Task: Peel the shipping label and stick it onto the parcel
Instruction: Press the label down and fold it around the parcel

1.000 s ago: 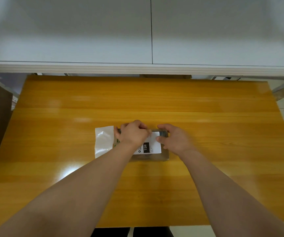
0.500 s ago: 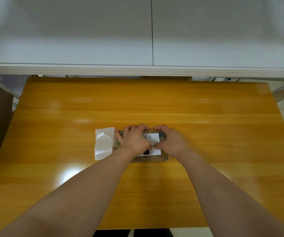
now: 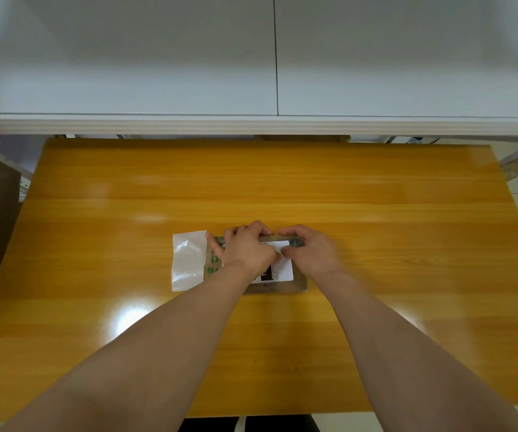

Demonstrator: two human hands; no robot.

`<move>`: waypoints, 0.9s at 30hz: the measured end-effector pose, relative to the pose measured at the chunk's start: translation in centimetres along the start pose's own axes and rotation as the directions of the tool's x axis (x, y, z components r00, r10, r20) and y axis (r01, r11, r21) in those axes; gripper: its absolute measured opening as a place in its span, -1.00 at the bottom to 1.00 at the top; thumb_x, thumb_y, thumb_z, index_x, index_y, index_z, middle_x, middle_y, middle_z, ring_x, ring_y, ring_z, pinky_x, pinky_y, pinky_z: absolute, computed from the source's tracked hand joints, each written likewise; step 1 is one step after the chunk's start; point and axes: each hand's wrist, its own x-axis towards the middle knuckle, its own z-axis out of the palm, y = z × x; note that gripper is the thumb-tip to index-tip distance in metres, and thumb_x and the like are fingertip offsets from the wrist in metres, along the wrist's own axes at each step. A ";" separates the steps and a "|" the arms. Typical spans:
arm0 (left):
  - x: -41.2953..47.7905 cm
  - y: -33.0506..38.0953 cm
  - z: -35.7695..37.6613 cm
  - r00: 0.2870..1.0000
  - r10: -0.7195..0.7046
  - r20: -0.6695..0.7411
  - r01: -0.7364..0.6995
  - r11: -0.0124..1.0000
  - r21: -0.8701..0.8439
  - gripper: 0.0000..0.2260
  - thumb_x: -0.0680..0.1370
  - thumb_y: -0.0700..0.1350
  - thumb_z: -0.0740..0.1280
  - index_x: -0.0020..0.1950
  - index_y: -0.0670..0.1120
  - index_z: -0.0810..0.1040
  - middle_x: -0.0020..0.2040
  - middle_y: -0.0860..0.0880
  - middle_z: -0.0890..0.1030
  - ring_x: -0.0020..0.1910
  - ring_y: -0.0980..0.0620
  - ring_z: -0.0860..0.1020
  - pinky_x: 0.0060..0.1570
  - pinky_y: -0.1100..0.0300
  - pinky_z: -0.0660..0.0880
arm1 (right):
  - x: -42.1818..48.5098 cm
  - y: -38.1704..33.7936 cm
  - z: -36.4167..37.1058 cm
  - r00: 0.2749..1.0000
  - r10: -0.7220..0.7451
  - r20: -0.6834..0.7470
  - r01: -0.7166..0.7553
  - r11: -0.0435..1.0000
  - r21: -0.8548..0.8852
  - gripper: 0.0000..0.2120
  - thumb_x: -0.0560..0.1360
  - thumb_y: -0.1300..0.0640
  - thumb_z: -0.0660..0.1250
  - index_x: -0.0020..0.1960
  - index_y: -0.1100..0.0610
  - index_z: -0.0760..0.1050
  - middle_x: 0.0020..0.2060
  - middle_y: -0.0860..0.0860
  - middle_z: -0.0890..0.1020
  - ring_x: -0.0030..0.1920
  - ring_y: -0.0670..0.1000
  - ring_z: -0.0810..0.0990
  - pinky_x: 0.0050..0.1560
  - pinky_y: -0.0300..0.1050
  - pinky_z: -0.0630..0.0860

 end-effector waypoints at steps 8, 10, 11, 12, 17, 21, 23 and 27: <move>0.1 0.3 0.1 0.999 -0.033 -0.017 0.032 0.999 -0.029 -0.74 0.36 0.01 0.40 0.02 0.19 0.51 0.11 0.11 0.54 0.43 -0.02 0.22 0.43 -0.25 -0.41 | 0.7 0.0 0.3 0.996 0.071 -0.056 -0.062 0.986 0.156 -0.72 0.56 0.26 0.27 0.16 0.01 0.64 0.00 -0.09 0.63 -0.07 -0.07 0.56 -0.11 -0.25 0.50; 0.1 0.4 0.1 0.999 -0.036 -0.023 0.036 0.999 -0.024 -0.75 0.37 0.04 0.40 0.03 0.18 0.52 0.11 0.11 0.54 0.43 -0.03 0.22 0.44 -0.25 -0.40 | 0.9 -0.1 0.4 0.994 0.096 -0.058 -0.084 0.977 0.194 -0.73 0.56 0.27 0.28 0.12 0.02 0.66 -0.01 -0.09 0.64 -0.06 -0.07 0.57 -0.11 -0.26 0.48; 0.1 0.5 0.1 0.999 -0.039 -0.026 0.039 0.999 -0.023 -0.76 0.38 0.06 0.41 0.03 0.18 0.52 0.10 0.11 0.54 0.43 -0.04 0.22 0.44 -0.25 -0.39 | 1.0 -0.1 0.4 0.992 0.107 -0.060 -0.092 0.974 0.207 -0.74 0.56 0.27 0.28 0.08 0.01 0.66 -0.01 -0.08 0.65 -0.07 -0.06 0.57 -0.10 -0.24 0.49; 0.1 0.5 0.2 0.999 -0.042 -0.028 0.041 0.999 -0.024 -0.76 0.38 0.06 0.41 0.03 0.17 0.52 0.10 0.11 0.55 0.43 -0.04 0.22 0.44 -0.26 -0.38 | 1.1 -0.1 0.4 0.991 0.117 -0.063 -0.101 0.971 0.215 -0.74 0.55 0.27 0.28 0.05 0.00 0.67 -0.02 -0.08 0.66 -0.09 -0.05 0.57 -0.08 -0.21 0.50; 0.2 0.4 0.2 0.999 -0.050 -0.020 0.050 0.998 -0.028 -0.75 0.38 0.08 0.40 0.04 0.17 0.52 0.10 0.10 0.56 0.43 -0.05 0.22 0.43 -0.26 -0.39 | 1.3 -0.2 0.5 0.987 0.142 -0.072 -0.124 0.970 0.210 -0.75 0.56 0.26 0.26 0.06 0.01 0.66 -0.17 -0.10 0.63 -0.17 -0.01 0.52 -0.10 -0.11 0.50; 0.2 0.6 0.2 0.996 -0.079 -0.037 0.078 0.996 -0.049 -0.75 0.39 0.08 0.42 0.05 0.18 0.53 0.08 0.11 0.58 0.43 -0.06 0.23 0.45 -0.25 -0.37 | 1.1 -0.1 0.2 0.994 0.096 -0.056 -0.085 0.981 0.173 -0.75 0.59 0.20 0.24 0.17 0.01 0.62 -0.07 -0.09 0.61 -0.19 -0.09 0.53 -0.16 -0.21 0.49; 0.3 0.7 0.1 0.991 -0.124 -0.054 0.120 0.990 -0.079 -0.75 0.40 0.07 0.42 0.06 0.19 0.54 0.05 0.11 0.60 0.44 -0.06 0.24 0.46 -0.25 -0.36 | 1.0 -0.1 0.1 0.993 0.088 -0.079 -0.071 0.977 0.201 -0.71 0.59 0.13 0.26 0.28 -0.01 0.55 0.05 -0.04 0.61 -0.07 -0.02 0.59 0.01 -0.08 0.57; 0.4 0.7 -0.2 0.966 -0.244 -0.088 0.229 0.961 -0.155 -0.75 0.42 0.09 0.41 0.08 0.17 0.53 -0.03 0.08 0.61 0.43 -0.07 0.26 0.48 -0.24 -0.27 | 0.6 -0.1 -0.5 0.970 0.130 -0.207 -0.131 0.991 0.008 -0.66 0.58 0.03 0.22 0.35 0.01 0.44 0.13 0.02 0.62 -0.07 0.06 0.60 -0.03 -0.09 0.52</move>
